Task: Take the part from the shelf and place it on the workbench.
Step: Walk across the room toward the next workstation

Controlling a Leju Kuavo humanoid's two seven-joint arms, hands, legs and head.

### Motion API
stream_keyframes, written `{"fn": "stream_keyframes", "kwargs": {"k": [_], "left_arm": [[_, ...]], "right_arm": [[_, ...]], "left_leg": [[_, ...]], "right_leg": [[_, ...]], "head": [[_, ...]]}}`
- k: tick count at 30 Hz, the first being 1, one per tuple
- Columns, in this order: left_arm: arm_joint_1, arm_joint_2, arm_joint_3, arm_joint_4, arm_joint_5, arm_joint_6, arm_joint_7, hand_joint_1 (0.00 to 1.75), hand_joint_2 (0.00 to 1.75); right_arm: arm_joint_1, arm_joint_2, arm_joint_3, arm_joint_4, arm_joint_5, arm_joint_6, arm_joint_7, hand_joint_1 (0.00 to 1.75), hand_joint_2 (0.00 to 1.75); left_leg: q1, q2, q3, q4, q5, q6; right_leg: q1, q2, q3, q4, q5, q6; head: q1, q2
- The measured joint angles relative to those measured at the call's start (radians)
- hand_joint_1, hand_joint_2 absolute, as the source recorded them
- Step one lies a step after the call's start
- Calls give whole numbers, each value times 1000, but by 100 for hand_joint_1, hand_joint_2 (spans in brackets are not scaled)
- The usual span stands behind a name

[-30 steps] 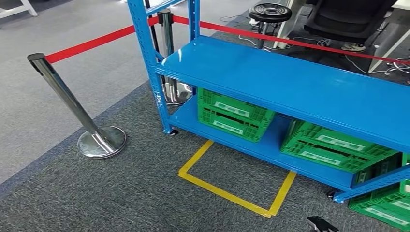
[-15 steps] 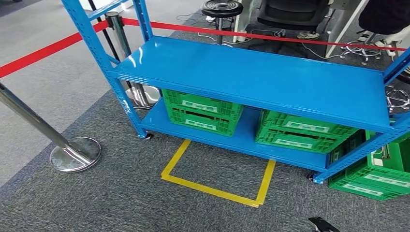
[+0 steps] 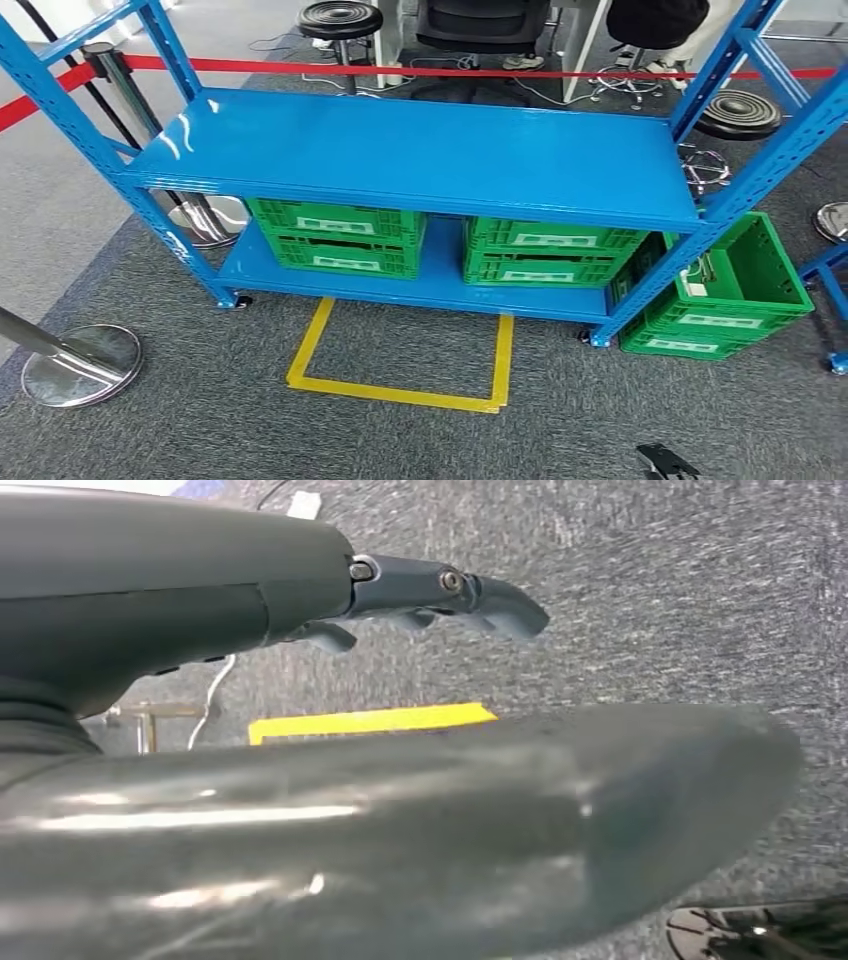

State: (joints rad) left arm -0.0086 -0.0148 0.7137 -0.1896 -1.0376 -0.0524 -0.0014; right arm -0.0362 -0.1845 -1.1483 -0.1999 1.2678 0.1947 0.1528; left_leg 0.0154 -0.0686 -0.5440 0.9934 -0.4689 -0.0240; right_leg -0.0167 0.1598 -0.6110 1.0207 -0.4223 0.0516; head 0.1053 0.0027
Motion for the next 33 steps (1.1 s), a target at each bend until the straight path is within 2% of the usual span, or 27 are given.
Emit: {"fn": "stream_keyframes", "kwargs": {"k": [1,2,4,5,6,7,8,9,11,12,13,15,16,18,20,21,22,23,24,25,26,28,29,30,31,32,33], "left_arm": [[-2,-1,0,0,-1,0,1,0,0],[-2,-1,0,0,-1,0,2,0,0],[0,-2,0,0,-1,-2,6,0,0],[2,-3,0,0,-1,-3,8,0,0],[4,-3,0,0,-1,-4,10,0,0],[4,-3,0,0,-1,-5,12,0,0],[4,-3,0,0,-1,-6,13,0,0],[3,-4,0,0,-1,-8,14,0,0],[3,-4,1,0,-2,-10,14,0,0],[2,-4,1,0,-3,-10,14,0,0],[1,-4,1,0,-5,-10,14,0,0],[-2,-4,1,0,-7,-11,14,0,0],[-5,-4,1,0,-8,-11,14,0,0],[-7,-4,1,0,-9,-11,14,0,0],[-4,-4,2,0,-12,-12,16,0,0],[-2,-4,2,0,-14,-13,18,0,0],[0,-4,2,0,-16,-15,22,0,0],[1,-4,2,0,-18,-16,26,0,0],[1,-4,2,0,-18,-17,30,0,0],[0,-4,2,0,-18,-18,34,0,0],[-1,-5,2,0,-18,-18,36,0,0],[-5,-5,2,0,-19,-18,39,0,0],[-7,-6,3,0,-22,-17,39,0,44],[-8,-6,3,0,-25,-15,40,0,87],[-8,-6,3,0,-29,-13,39,0,131],[-8,-6,3,0,-31,-12,36,0,175],[-7,-6,3,0,-32,-10,31,0,175]], "right_arm": [[4,0,0,0,1,1,1,0,0],[6,1,0,0,2,3,2,0,0],[2,1,0,0,5,4,3,0,0],[-2,2,0,0,6,4,4,0,0],[-4,3,0,0,6,5,4,0,0],[-4,3,0,0,6,5,4,0,0],[-1,3,0,0,6,5,5,0,0],[1,3,-1,0,6,5,6,0,0],[0,3,-1,0,5,8,8,0,0],[-2,3,-1,0,4,11,8,0,0],[-3,3,-2,0,4,14,9,0,0],[-2,3,-4,0,3,17,11,0,0],[0,3,-6,0,3,16,12,0,0],[0,3,-7,0,3,16,14,0,0],[-5,3,-8,0,1,14,17,0,0],[-8,3,-8,0,0,10,20,0,0],[-9,3,-9,0,0,3,28,0,0],[-9,3,-9,0,0,-7,37,0,0],[-8,3,-10,0,1,-19,48,0,0],[-8,3,-11,0,2,-30,57,0,0],[-8,4,-12,0,3,-38,64,0,0],[-10,4,-14,0,4,-48,79,0,0],[-10,4,-15,0,5,-51,89,0,0],[-9,4,-16,0,5,-55,102,0,0],[-6,4,-16,0,6,-59,115,0,0],[-5,4,-16,0,7,-62,127,0,0],[-6,4,-17,-1,7,-67,136,0,0]], "left_leg": [[0,13,1,-3,2,8],[0,26,3,-5,4,15],[-2,56,4,-8,5,24],[-5,72,4,-8,4,27],[-7,88,4,-7,3,28],[-8,103,5,-7,1,28],[-8,117,8,-7,-1,27],[-8,130,11,-7,-4,25],[-12,154,22,-5,-12,16],[-14,165,26,-5,-16,10],[-17,174,30,-5,-19,5],[-17,192,35,-7,-21,-5],[-15,189,37,-5,-25,-11],[-12,146,18,40,-60,-23],[-10,93,-42,163,-125,-28],[-10,81,-76,228,-149,-28],[-10,76,-101,270,-156,-28],[-10,74,-109,277,-142,-26],[-9,72,-99,245,-110,-24],[-9,66,-73,184,-68,-22],[-8,51,-44,116,-34,-20],[-5,23,-5,21,-4,-14],[-5,14,0,5,-4,-9],[-5,17,0,1,-4,-3],[-5,22,0,-1,-1,4],[-5,26,0,-3,0,9],[-6,30,1,-4,0,11]], "right_leg": [[0,-12,-4,3,-2,5],[2,-41,-15,20,-15,9],[5,-119,-60,119,-75,13],[5,-141,-93,190,-111,15],[5,-150,-121,250,-136,16],[4,-154,-133,282,-143,16],[5,-156,-124,273,-129,16],[5,-162,-94,225,-101,15],[7,-200,-13,85,-45,10],[9,-214,14,39,-31,5],[11,-220,26,16,-27,-1],[13,-199,22,14,-27,-15],[12,-188,21,12,-25,-20],[7,-166,21,8,-20,-32],[5,-143,18,7,-18,-38],[5,-129,17,7,-18,-39],[5,-117,17,7,-17,-40],[5,-104,17,7,-17,-40],[5,-93,18,7,-17,-39],[4,-83,19,7,-17,-38],[5,-72,20,8,-17,-35],[6,-56,15,10,-16,-24],[7,-50,11,8,-14,-17],[5,-45,7,5,-12,-10],[4,-48,6,4,-11,-4],[5,-64,3,10,-17,0],[7,-83,4,11,-23,-7]], "head": [[1,0],[4,0],[10,0],[12,0],[13,0],[13,0],[13,0],[13,0],[13,0],[12,0],[12,0],[10,0],[10,0],[7,0],[4,0],[3,0],[3,0],[3,0],[3,0],[3,0],[2,0],[0,0],[-1,0],[-2,0],[-1,0],[1,0],[5,0]]}}
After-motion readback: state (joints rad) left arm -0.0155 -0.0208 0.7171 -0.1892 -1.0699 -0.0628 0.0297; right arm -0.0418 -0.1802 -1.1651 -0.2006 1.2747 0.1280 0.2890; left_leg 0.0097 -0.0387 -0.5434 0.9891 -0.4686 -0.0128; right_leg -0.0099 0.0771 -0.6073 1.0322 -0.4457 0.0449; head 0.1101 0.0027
